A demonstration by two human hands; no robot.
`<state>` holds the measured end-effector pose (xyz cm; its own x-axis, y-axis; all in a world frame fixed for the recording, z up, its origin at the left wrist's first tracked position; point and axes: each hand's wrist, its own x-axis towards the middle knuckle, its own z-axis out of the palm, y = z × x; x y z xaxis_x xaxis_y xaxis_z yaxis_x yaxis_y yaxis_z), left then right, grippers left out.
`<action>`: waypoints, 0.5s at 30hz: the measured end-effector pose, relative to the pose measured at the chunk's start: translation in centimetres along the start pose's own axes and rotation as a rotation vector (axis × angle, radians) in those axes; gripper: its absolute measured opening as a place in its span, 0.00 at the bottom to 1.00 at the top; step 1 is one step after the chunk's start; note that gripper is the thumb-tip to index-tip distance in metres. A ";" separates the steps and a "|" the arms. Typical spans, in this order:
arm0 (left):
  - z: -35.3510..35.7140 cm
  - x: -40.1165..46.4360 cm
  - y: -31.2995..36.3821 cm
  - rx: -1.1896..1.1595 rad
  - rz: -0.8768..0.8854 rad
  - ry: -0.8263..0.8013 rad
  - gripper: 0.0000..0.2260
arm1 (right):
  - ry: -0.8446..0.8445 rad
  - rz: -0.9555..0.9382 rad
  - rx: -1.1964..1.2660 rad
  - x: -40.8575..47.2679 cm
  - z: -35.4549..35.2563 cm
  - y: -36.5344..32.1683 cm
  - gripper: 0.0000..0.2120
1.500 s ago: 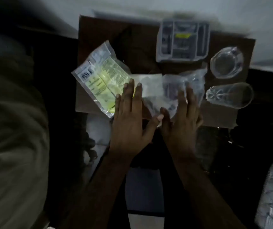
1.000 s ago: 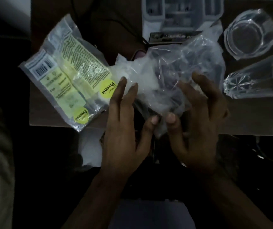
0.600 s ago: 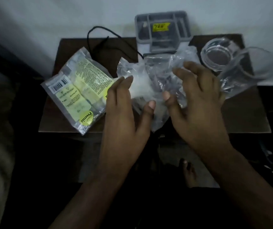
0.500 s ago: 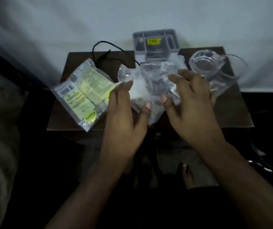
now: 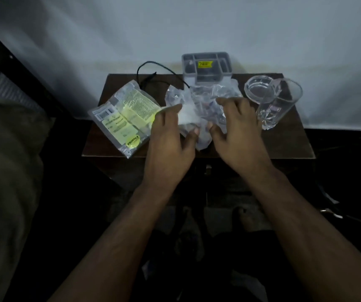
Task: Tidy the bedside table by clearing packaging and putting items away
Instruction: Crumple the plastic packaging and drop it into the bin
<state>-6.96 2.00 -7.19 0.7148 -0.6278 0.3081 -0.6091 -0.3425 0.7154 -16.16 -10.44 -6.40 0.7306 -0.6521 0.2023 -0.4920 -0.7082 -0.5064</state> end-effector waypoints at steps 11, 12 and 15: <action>0.5 2.3 -2.1 -0.110 -0.322 -0.032 0.20 | -0.108 -0.013 0.077 2.9 2.0 0.0 0.25; 0.5 2.4 -2.2 -0.127 -0.382 -0.049 0.19 | -0.146 -0.003 0.072 2.7 2.2 -0.1 0.29; 0.5 2.2 -2.7 -0.225 -0.530 -0.100 0.14 | -0.257 -0.006 0.013 2.0 3.0 -0.7 0.31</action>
<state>-3.92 1.16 -8.72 0.8595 -0.4778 -0.1815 -0.0809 -0.4779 0.8747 -12.96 -10.42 -8.14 0.8304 -0.5570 -0.0137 -0.4828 -0.7072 -0.5165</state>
